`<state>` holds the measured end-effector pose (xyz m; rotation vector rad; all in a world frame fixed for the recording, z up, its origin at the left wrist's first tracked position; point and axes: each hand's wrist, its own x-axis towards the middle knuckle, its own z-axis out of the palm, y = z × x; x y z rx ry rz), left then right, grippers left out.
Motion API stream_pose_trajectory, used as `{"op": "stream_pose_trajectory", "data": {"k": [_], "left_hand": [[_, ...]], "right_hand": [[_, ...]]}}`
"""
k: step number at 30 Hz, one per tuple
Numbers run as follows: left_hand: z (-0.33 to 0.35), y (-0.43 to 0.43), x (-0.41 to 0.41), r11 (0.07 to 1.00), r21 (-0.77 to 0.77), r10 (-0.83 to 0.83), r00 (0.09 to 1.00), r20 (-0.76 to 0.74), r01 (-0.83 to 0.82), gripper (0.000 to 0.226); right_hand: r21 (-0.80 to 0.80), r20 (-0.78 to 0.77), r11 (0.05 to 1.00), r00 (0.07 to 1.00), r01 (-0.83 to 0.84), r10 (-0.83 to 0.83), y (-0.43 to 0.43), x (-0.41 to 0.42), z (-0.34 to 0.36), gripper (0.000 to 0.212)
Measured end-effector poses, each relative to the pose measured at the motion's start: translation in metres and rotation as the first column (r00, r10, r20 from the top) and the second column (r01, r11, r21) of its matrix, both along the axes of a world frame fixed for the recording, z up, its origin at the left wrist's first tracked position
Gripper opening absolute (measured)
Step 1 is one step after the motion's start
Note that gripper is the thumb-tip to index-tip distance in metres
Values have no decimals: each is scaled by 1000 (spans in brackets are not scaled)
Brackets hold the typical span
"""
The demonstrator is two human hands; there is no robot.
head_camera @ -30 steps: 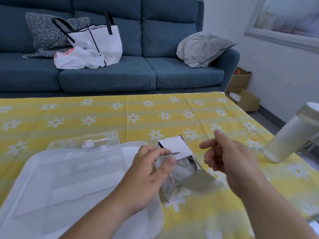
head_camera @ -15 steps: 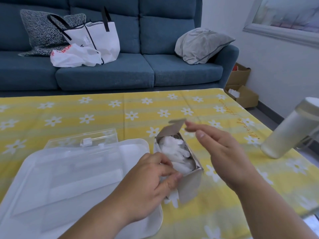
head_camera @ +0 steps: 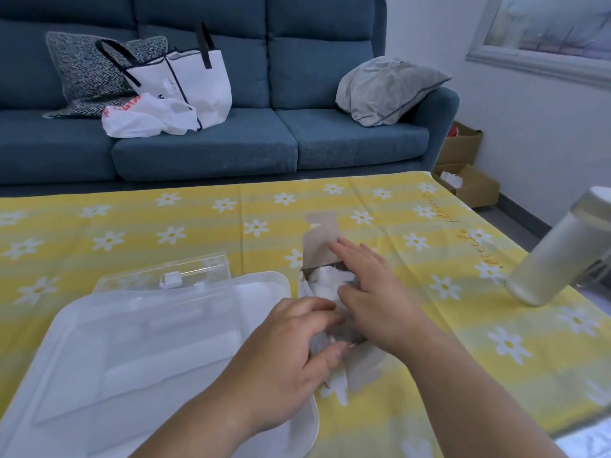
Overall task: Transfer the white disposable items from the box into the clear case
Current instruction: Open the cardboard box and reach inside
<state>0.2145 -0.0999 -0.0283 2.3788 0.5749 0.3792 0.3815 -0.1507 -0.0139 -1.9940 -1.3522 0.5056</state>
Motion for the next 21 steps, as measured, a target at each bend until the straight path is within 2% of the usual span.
{"op": "stream_pose_trajectory", "data": {"k": [4, 6, 8, 10, 12, 14, 19, 21], "left_hand": [[1, 1, -4, 1000, -14, 5, 1000, 10, -5, 33], [2, 5, -6, 998, -11, 59, 998, 21, -59, 31], [1, 9, -8, 993, -17, 122, 991, 60, -121, 27], [1, 14, -9, 978, -66, 203, 972, 120, -196, 20], [0, 18, -10, 956, -135, 281, 944, 174, -260, 16], [0, 20, -12, 933, -204, 337, 921, 197, -298, 14], [5, 22, -16, 905, -252, 395, 895, 205, -342, 13], [6, 23, -16, 897, -264, 412, 888, 203, -355, 13]], "right_hand": [[-63, -8, 998, 1000, 6, -6, 6, -4, 0, 68], [27, 74, 994, 991, 107, -108, 7, -1, 4, 56], [103, 111, 966, 962, 239, -250, 6, 4, 7, 35], [46, 170, 955, 940, 293, -296, 4, 9, 2, 26], [-78, 228, 958, 940, 277, -254, 2, 9, -8, 33], [-140, 183, 956, 956, 257, -230, 2, 6, -19, 39], [-11, 72, 939, 937, 343, -342, 6, 4, -16, 20], [17, 50, 922, 920, 388, -388, 5, 5, -9, 24]]}}
